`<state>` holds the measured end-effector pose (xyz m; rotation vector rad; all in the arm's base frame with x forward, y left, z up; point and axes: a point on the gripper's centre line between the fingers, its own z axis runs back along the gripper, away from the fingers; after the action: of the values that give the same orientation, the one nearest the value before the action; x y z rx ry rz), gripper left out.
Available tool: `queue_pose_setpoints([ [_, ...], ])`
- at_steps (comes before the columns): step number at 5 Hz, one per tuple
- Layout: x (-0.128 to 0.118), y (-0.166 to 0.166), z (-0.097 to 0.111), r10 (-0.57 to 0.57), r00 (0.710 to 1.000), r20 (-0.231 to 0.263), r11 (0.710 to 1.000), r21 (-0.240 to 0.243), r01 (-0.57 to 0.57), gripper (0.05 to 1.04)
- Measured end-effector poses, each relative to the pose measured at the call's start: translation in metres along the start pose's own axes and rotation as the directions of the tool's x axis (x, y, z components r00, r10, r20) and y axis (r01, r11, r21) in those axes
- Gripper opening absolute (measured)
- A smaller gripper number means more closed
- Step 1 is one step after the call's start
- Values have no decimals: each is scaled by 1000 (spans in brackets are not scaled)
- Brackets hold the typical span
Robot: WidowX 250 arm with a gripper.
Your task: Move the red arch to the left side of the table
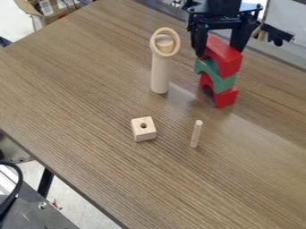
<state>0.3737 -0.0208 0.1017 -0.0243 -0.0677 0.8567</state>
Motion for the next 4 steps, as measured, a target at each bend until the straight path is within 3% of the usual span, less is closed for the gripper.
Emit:
queue_pose_setpoints([
  [1,2,5,-8,49,999,-16,999,-14,-49,675],
  [2,4,6,-8,55,998,-12,998,-18,-55,594],
  [3,4,5,-8,46,999,-14,999,-21,-46,594],
  [4,6,0,2,42,999,7,997,-69,-42,594],
])
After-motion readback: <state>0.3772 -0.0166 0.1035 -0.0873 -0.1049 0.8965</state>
